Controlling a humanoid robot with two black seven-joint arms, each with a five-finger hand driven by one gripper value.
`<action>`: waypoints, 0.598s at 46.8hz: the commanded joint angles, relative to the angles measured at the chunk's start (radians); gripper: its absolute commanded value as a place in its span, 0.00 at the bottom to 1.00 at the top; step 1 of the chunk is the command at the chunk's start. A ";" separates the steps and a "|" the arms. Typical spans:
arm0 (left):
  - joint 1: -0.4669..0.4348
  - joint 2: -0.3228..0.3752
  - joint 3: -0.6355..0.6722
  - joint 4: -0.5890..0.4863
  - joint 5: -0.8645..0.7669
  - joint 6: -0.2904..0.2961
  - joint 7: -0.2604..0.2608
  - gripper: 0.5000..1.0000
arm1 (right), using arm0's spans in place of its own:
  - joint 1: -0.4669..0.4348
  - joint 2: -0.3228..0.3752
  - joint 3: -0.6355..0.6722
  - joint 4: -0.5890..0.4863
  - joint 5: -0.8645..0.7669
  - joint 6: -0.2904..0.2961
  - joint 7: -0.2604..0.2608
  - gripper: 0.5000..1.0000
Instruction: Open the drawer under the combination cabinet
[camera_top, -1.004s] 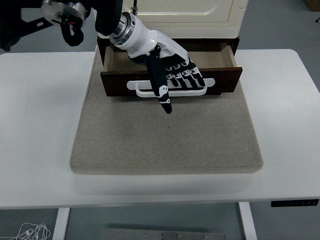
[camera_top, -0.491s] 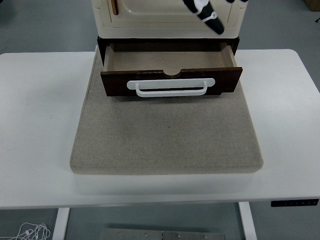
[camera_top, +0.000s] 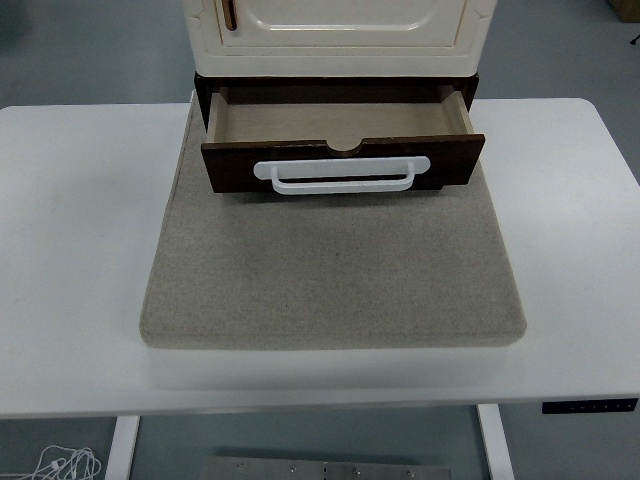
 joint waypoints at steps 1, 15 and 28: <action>0.003 0.007 -0.072 0.046 -0.002 0.008 -0.037 1.00 | 0.000 0.000 0.001 0.000 0.000 0.000 0.000 0.85; 0.009 0.021 -0.158 0.334 -0.001 0.110 -0.102 1.00 | 0.000 0.000 0.000 0.000 0.000 0.000 0.000 0.86; 0.121 0.029 -0.164 0.528 -0.015 0.137 -0.105 1.00 | 0.000 0.000 0.001 0.001 0.000 0.000 0.000 0.85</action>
